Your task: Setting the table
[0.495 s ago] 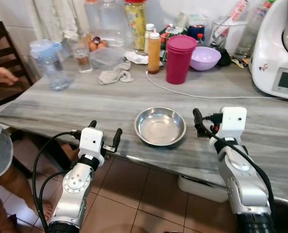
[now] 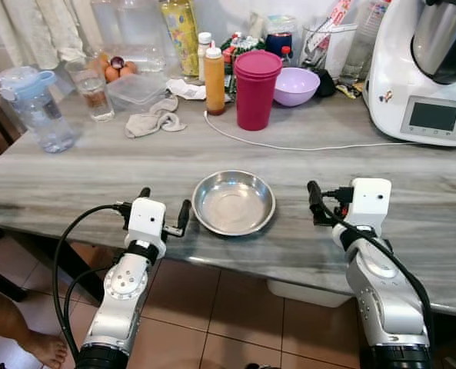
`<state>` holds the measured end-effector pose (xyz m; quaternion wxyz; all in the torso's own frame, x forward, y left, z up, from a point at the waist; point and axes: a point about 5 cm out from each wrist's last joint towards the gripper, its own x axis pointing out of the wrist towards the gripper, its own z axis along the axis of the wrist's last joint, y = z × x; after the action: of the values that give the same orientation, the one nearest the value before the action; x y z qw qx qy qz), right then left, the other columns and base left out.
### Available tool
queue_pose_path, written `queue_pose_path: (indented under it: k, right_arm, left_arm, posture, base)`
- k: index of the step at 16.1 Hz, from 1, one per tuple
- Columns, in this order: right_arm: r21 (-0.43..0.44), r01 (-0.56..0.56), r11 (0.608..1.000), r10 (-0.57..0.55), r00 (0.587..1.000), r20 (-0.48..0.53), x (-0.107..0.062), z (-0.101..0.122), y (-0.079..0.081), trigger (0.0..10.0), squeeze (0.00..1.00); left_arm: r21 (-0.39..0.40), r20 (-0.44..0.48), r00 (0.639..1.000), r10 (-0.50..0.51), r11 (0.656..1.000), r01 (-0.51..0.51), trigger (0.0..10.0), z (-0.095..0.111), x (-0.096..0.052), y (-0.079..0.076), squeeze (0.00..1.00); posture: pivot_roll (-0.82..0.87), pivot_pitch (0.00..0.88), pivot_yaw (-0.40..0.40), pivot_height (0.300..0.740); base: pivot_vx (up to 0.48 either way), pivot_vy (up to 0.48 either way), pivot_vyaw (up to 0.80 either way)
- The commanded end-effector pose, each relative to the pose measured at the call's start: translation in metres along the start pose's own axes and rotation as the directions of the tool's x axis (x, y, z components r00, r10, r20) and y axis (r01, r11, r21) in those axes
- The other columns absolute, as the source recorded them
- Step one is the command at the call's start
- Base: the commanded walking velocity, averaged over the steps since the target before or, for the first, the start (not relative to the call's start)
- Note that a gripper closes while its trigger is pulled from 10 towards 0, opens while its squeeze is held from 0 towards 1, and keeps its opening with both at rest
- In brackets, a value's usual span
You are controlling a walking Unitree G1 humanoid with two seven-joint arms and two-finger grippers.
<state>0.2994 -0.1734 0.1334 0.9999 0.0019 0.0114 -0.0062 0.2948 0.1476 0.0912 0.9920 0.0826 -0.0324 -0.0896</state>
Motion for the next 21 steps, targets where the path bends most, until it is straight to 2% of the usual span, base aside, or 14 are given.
queue_pose_path:
  k: [1, 11, 16, 21]
  right_arm:
    - [0.008, -0.011, 1.000, 0.010, 1.000, 0.018, 0.0002, 0.0058, 0.0028, 10.0, 0.00]
    - [0.014, 0.000, 1.000, 0.000, 1.000, 0.009, -0.0002, 0.0031, 0.0038, 10.0, 0.00]
    - [0.017, 0.006, 1.000, -0.006, 1.000, 0.005, -0.0002, 0.0027, 0.0022, 10.0, 0.00]
    - [0.018, 0.008, 1.000, -0.008, 1.000, 0.002, 0.0004, 0.0028, 0.0021, 10.0, 0.00]
  left_arm:
    - [0.017, -0.021, 1.000, 0.008, 1.000, -0.008, 10.0, -0.0028, -0.0012, 0.0018, 0.00]
    - [0.028, -0.025, 1.000, 0.013, 1.000, -0.013, 10.0, -0.0017, -0.0014, 0.0038, 0.00]
    - [0.029, -0.029, 1.000, 0.012, 1.000, -0.011, 10.0, -0.0019, -0.0015, 0.0026, 0.00]
    - [0.029, -0.031, 0.999, 0.011, 1.000, -0.010, 10.0, -0.0024, -0.0013, 0.0010, 0.00]
  posture:
    - [-0.23, 0.028, 0.039, 0.740]
    - [-0.22, 0.032, 0.039, 0.740]
    - [-0.23, 0.034, 0.036, 0.740]
    - [-0.23, 0.033, 0.035, 0.740]
  base:
    - [0.000, 0.000, -0.42]
    - [-0.087, 0.000, -0.04]
    - [0.000, 0.000, -0.42]
    - [-0.244, 0.000, -0.63]
